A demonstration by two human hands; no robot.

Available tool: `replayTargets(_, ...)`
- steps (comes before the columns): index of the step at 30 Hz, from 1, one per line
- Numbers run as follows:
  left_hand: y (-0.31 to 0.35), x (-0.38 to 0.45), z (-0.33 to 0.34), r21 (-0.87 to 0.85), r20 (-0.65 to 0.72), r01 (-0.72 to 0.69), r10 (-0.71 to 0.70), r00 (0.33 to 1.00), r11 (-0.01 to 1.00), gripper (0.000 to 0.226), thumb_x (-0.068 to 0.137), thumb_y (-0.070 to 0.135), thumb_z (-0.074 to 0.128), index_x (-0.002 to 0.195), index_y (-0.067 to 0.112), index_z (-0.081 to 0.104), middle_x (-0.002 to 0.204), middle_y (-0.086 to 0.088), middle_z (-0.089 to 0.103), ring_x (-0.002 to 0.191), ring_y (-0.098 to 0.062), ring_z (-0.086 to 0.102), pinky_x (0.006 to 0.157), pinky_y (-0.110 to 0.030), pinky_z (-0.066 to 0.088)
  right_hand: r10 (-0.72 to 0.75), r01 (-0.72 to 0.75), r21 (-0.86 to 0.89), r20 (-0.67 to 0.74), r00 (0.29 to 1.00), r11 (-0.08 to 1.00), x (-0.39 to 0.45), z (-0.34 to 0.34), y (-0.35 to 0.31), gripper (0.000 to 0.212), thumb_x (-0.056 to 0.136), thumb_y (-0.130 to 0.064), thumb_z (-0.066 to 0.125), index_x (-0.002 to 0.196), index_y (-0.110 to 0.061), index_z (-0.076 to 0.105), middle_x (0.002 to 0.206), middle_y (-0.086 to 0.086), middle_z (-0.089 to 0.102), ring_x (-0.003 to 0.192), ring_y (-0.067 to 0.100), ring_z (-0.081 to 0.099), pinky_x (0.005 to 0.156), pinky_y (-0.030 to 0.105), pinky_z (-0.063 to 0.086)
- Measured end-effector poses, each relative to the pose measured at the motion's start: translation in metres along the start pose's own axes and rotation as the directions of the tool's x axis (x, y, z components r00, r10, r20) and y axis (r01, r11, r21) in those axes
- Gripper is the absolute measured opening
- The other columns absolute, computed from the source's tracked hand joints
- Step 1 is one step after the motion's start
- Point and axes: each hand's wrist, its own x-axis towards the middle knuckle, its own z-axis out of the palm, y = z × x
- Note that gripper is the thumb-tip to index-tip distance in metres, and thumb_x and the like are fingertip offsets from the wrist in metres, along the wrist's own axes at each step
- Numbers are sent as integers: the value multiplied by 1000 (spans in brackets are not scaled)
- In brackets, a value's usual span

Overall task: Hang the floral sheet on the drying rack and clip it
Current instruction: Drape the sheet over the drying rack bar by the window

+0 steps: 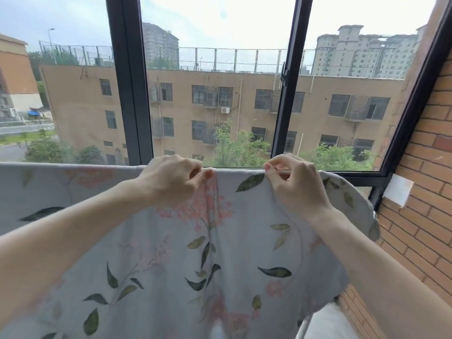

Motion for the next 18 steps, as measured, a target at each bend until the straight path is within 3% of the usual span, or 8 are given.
replayTargets(3,0,1,7,32,-47,-6,7,999,999,51,105,60,32,74,25,53,73,6,61,70,-20,55,59,-35,31,-70,71,-4,-218,973,997,-25,-3,4,12,95,-33,69,105,-28,74,115,-16,68,112,12,62,106,44,44)
replayTargets(6,2,0,13,32,-94,-9,12,995,999,53,105,60,32,71,23,51,68,6,58,67,-21,53,56,-34,27,53,-52,13,-357,933,999,-61,-9,16,21,93,-27,74,114,-25,71,122,-12,63,120,8,53,112,39,37)
replayTargets(9,3,1,15,39,-129,-10,15,992,999,55,104,60,32,70,22,52,66,5,58,66,-21,55,54,-31,26,233,-209,102,-395,889,973,-95,-3,39,39,89,-27,79,126,-24,64,129,-7,56,126,13,50,112,45,41)
replayTargets(13,1,4,18,39,-147,-18,24,989,999,55,104,60,32,70,23,54,67,5,60,65,-20,54,53,-28,25,391,-339,199,-376,840,919,-121,4,59,66,87,-40,80,141,-16,50,136,2,47,126,16,50,104,46,49)
replayTargets(15,0,4,19,21,-146,-23,26,989,1000,56,104,60,31,66,23,50,65,5,58,63,-18,53,53,-29,26,422,-353,238,-394,817,905,-121,1,63,73,87,-44,79,145,-17,44,139,4,44,124,4,48,100,34,49)
replayTargets(17,-1,3,19,10,-155,-26,27,988,1000,58,100,63,27,63,23,46,63,5,56,60,-11,50,53,-29,25,392,-326,223,-420,818,919,-114,-4,66,74,89,-41,78,149,-17,42,143,4,43,121,-13,39,97,11,40)
replayTargets(18,-1,3,19,8,-157,-28,29,987,1000,57,97,65,25,63,24,46,63,6,56,60,-8,48,53,-29,25,372,-310,208,-426,825,928,-109,-7,70,72,91,-40,76,150,-18,41,144,5,42,124,-11,39,97,7,36)
